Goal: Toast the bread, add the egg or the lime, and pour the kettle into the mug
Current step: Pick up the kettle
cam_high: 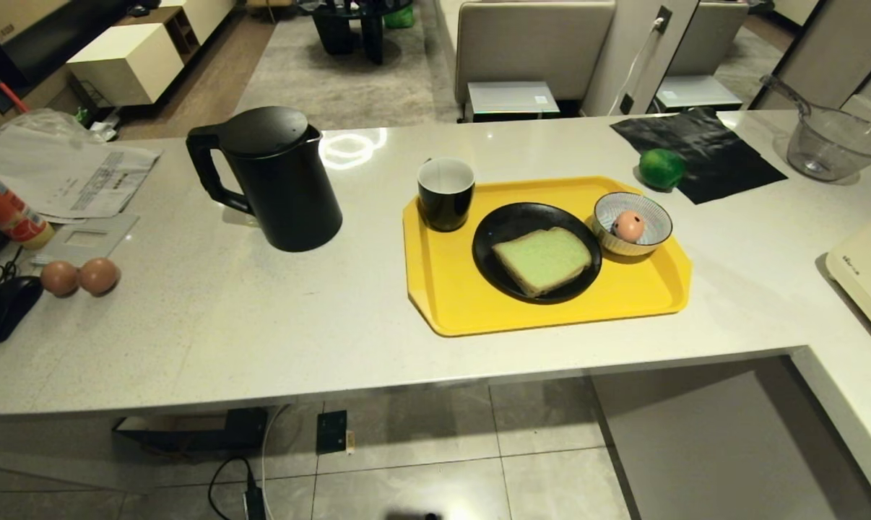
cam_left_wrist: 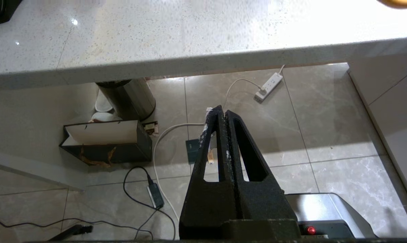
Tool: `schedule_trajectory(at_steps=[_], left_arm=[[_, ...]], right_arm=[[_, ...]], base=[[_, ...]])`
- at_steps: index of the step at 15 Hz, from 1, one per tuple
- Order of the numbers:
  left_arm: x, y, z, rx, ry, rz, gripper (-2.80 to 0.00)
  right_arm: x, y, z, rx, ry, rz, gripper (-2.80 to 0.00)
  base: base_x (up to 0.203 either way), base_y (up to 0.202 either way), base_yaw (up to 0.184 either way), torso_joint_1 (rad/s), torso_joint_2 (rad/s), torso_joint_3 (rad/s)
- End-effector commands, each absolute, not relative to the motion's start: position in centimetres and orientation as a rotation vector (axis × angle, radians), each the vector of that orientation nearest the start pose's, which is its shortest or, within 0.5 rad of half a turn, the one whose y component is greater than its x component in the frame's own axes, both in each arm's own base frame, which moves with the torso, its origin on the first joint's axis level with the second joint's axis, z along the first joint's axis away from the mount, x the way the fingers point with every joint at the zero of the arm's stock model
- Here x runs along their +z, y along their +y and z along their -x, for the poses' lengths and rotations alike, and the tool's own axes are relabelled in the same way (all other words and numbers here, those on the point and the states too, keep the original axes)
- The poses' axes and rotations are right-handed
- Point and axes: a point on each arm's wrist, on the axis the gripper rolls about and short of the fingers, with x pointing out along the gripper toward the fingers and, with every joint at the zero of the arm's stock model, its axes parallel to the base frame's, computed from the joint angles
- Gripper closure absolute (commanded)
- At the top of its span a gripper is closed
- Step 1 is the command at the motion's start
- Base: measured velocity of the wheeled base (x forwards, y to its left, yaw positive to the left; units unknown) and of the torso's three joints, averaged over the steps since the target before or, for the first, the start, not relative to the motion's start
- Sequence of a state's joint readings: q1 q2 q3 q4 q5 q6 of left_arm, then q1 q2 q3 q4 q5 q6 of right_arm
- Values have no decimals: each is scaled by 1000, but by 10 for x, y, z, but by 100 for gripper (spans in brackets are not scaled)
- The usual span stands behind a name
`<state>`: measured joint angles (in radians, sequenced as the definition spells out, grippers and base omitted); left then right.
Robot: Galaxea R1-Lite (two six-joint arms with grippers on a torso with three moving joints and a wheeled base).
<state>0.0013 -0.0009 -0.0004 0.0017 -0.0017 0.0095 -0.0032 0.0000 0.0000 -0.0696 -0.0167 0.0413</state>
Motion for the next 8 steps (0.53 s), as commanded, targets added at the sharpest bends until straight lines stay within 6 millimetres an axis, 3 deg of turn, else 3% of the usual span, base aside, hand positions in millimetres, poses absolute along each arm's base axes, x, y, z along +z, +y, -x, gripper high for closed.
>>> schedule_trajectory(at_steps=[1,6,8], left_arm=[[75,0,23,1,0,-11,0],[75,0,23,0,2,-6,0],[75,0,23,1,2,-6,0]], right_arm=[[75,0,21,-19,-43,-42,0],[75,0,21,-19,-43,-42,0],[75,0,21,-19,-43,-42,0]], base=[[118,0,-1,-11,-12,11],[183,0,1,11,4,2],[37,0,3,9,3,2]])
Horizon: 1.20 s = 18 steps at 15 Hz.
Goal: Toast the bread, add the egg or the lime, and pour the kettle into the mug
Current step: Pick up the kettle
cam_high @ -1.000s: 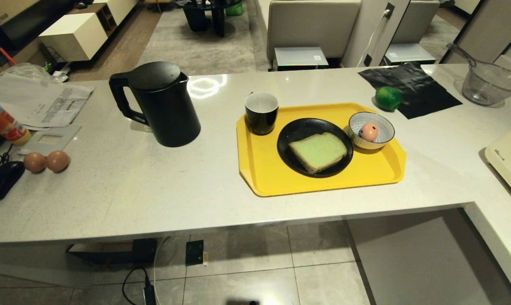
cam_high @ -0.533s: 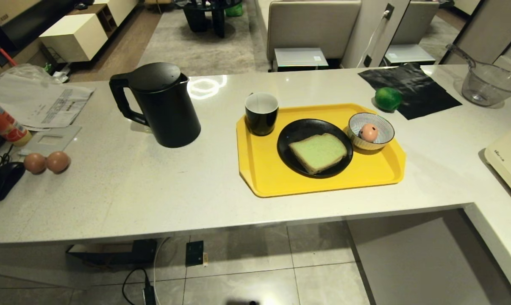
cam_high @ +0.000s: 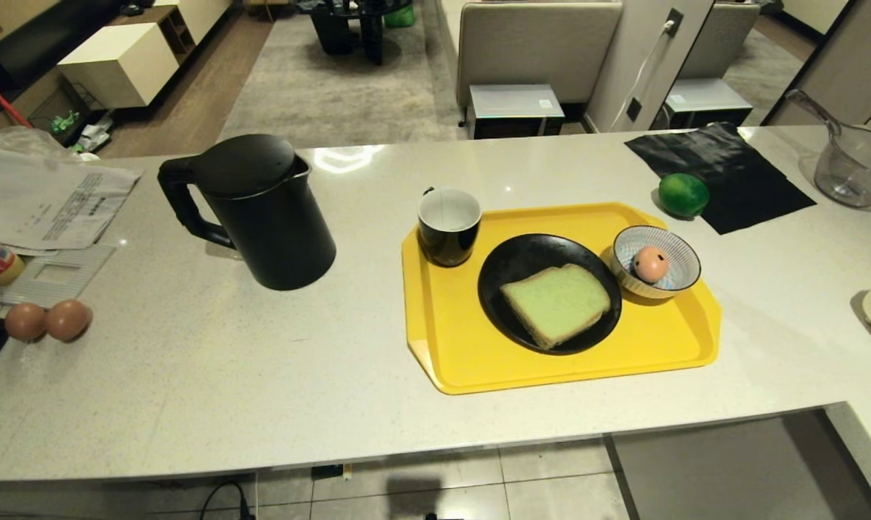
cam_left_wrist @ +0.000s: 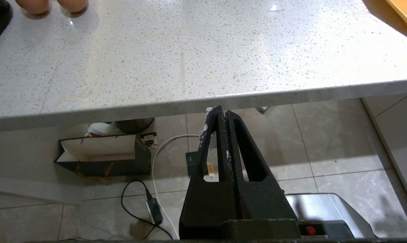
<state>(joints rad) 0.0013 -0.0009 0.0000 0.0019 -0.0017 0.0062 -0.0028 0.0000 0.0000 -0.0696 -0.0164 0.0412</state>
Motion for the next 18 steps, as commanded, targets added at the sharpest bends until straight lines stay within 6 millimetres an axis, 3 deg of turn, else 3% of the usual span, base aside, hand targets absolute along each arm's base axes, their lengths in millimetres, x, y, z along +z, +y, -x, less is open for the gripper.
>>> schedule_trajectory(at_steps=[1,18], left_arm=[[75,0,23,3,2,-6,0],[79,0,24,-2,-12,-22,0]], right_arm=[[75,0,21,-19,-43,-42,0],[75,0,21,-19,-43,-42,0]], base=[[0,0,0,0,0,0],[0,0,0,0,0,0]])
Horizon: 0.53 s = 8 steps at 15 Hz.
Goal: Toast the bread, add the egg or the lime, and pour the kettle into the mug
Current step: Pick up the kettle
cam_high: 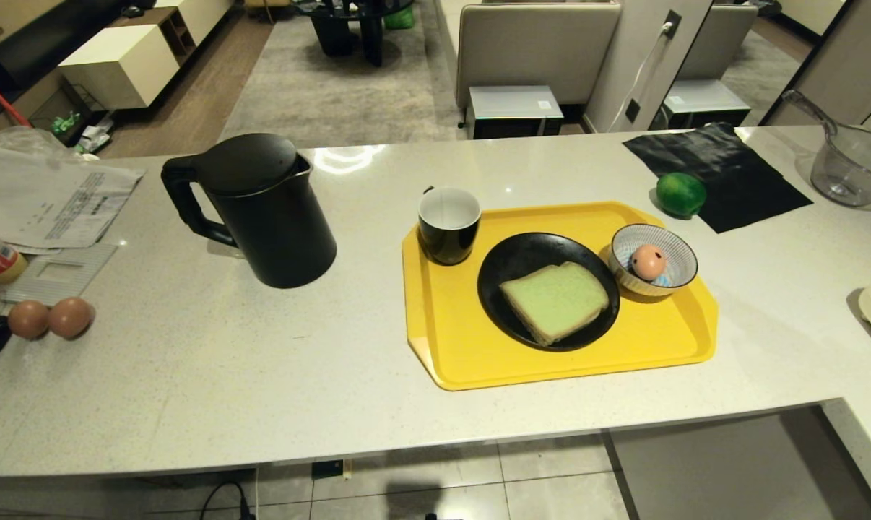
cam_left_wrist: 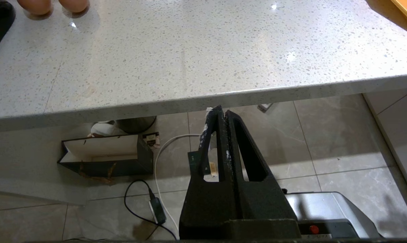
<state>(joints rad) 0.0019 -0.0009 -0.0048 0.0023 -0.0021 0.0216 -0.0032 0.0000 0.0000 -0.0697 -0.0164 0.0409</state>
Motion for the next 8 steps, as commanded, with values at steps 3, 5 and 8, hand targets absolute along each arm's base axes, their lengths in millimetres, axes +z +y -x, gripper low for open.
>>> schedule_trajectory(at_steps=[3,5,8], left_arm=[[112,0,37,-2,-88,-16,0],[134,0,47,-1,-80,-14,0],[152,0,37,11,7,-9,0]], right_arm=[[75,0,21,-18,-43,-42,0],[75,0,21,-19,-43,-42,0],[75,0,21,-19,-43,-42,0]], base=[[0,0,0,0,0,0],[0,0,0,0,0,0],[0,0,0,0,0,0]])
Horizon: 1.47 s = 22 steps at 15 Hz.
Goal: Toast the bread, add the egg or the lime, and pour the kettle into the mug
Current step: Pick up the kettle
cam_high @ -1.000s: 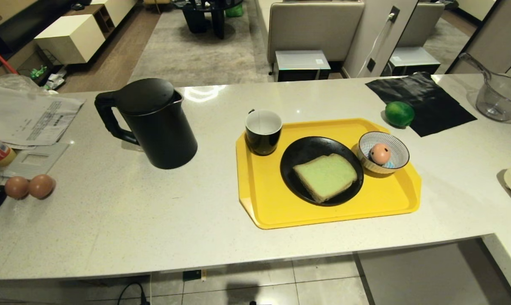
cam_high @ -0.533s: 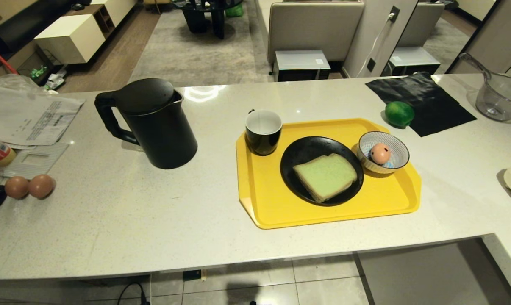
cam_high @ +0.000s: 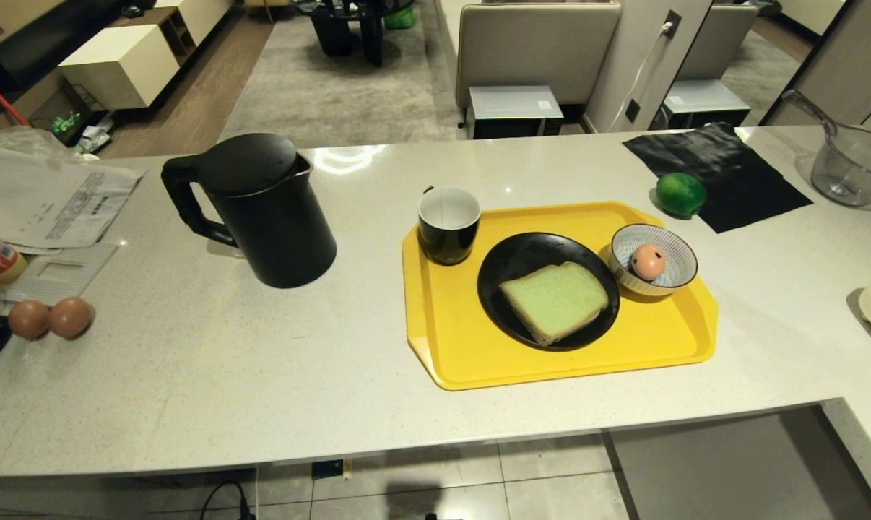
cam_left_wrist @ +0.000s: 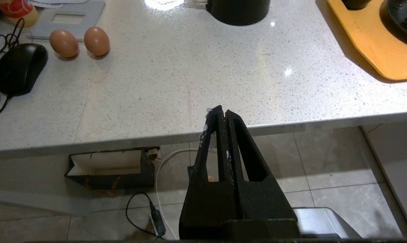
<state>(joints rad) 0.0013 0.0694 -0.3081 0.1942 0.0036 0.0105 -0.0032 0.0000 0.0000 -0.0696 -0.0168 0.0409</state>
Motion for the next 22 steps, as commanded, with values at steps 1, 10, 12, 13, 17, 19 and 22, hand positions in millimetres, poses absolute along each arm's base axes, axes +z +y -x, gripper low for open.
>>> schedule_trajectory(at_steps=[1,10,12,13,17,19,22], left_arm=[[160,0,32,25,32,0,0],[211,4,-63,133,226,90,0],[218,12,-95,193,233,96,0],[222,16,-108,215,216,99,0],[227,18,-120,109,183,111,0],[224,19,-121,30,196,126,0],[210,23,-140,-35,200,136,0]], right_arm=[[75,0,21,-19,-43,-42,0],[75,0,21,-19,-43,-42,0],[75,0,21,-19,-43,-42,0],[75,0,21,-19,-43,-42,0],[75,0,21,-19,-43,-42,0],[75,0,21,-19,-43,-42,0],[75,0,21,-19,-43,-42,0]], base=[[0,0,0,0,0,0],[0,0,0,0,0,0],[0,0,0,0,0,0],[0,0,0,0,0,0],[0,0,0,0,0,0],[0,0,0,0,0,0],[0,0,0,0,0,0]])
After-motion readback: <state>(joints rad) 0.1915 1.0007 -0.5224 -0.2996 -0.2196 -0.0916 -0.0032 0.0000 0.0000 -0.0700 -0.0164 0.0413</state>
